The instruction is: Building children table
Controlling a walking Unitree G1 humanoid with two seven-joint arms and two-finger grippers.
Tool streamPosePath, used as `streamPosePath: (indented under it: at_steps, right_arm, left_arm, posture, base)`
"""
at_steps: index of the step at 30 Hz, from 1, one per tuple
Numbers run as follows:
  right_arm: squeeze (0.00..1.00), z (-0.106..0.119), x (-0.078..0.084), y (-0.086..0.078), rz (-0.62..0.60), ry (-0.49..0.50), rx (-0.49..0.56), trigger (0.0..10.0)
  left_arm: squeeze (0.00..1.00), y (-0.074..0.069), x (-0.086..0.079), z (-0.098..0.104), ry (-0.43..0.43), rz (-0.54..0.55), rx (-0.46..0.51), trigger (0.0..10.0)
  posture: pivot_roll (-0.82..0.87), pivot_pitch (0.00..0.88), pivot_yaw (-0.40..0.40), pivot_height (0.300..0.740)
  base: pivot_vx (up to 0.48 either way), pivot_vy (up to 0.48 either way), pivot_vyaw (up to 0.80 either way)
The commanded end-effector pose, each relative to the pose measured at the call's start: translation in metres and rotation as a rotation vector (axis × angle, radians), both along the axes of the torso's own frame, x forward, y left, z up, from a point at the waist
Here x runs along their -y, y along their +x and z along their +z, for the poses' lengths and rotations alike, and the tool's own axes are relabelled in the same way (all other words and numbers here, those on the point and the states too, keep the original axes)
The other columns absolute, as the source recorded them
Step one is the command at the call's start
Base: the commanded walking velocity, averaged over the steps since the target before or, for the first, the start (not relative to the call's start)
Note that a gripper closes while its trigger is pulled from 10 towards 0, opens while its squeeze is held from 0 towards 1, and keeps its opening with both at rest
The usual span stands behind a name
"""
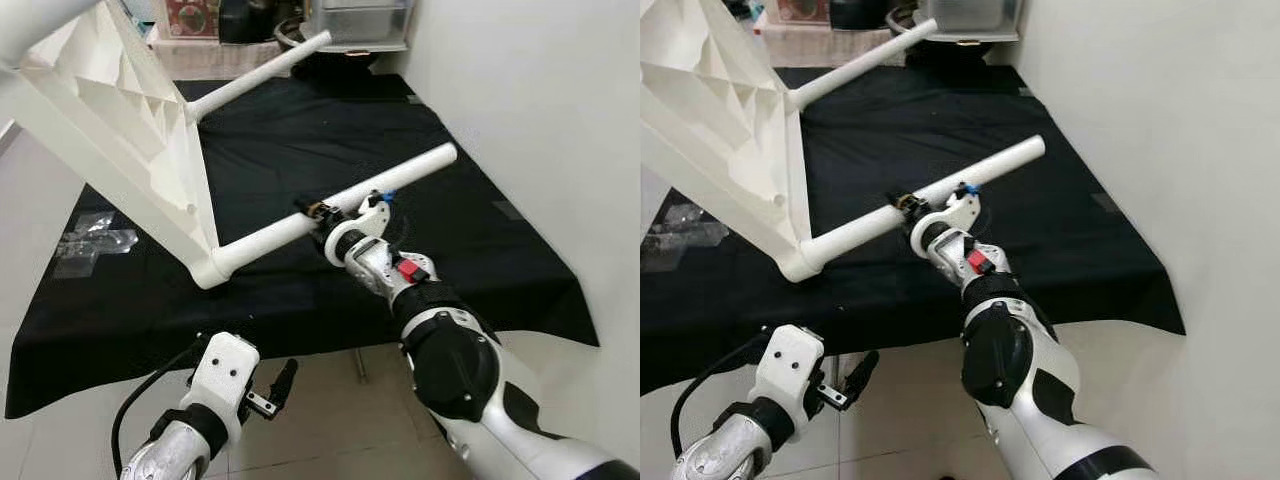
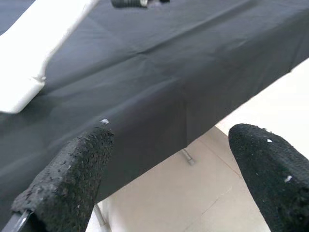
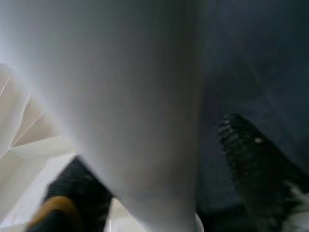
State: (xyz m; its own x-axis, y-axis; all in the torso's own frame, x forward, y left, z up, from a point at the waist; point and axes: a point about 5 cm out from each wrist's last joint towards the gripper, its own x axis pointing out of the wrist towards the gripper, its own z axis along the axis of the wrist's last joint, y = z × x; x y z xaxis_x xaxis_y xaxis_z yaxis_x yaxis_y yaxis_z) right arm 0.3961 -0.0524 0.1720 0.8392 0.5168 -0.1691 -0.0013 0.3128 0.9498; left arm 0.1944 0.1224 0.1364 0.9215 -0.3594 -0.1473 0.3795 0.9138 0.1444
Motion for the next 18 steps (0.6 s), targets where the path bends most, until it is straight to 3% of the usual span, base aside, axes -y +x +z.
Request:
streamPosePath:
  at_steps: [1, 4, 7, 8, 12, 18]
  right_arm:
    - [1.00, -0.020, -0.003, -0.006, -0.005, -0.053, -0.107, 10.0]
    - [1.00, -0.020, -0.003, -0.006, -0.005, -0.053, -0.107, 10.0]
    - [1.00, -0.036, 0.003, -0.011, -0.039, -0.104, -0.186, 10.0]
    - [0.03, -0.043, 0.006, -0.013, -0.050, -0.134, -0.223, 10.0]
    - [0.00, -0.060, 0.027, -0.015, -0.195, -0.149, -0.351, 10.0]
    - [0.00, -0.060, 0.034, -0.014, -0.248, -0.167, -0.381, 10.0]
  left_arm:
    - [0.00, -0.002, 0.000, -0.002, 0.017, -0.004, -0.016, 10.0]
    - [0.00, -0.002, 0.000, -0.002, 0.017, -0.004, -0.016, 10.0]
    - [0.00, -0.002, 0.000, 0.000, 0.021, 0.002, -0.008, 10.0]
    - [0.00, -0.003, 0.000, 0.001, 0.024, 0.006, -0.002, 10.0]
    - [0.00, -0.004, 0.001, 0.005, 0.025, -0.004, 0.018, 10.0]
    - [0.00, -0.003, 0.003, 0.005, 0.036, -0.009, 0.020, 10.0]
  posture:
    - [0.18, 0.138, -0.092, 0.740]
    - [0.18, 0.138, -0.092, 0.740]
    - [0.17, 0.137, -0.092, 0.740]
    - [0.17, 0.137, -0.092, 0.740]
    - [0.17, 0.150, -0.096, 0.740]
    - [0.17, 0.156, -0.096, 0.740]
  base:
    - [0.000, 0.000, 0.00]
    - [0.000, 0.000, 0.00]
    - [0.000, 0.000, 0.00]
    - [0.000, 0.000, 0.00]
    - [0.000, 0.000, 0.00]
    - [0.000, 0.000, 0.00]
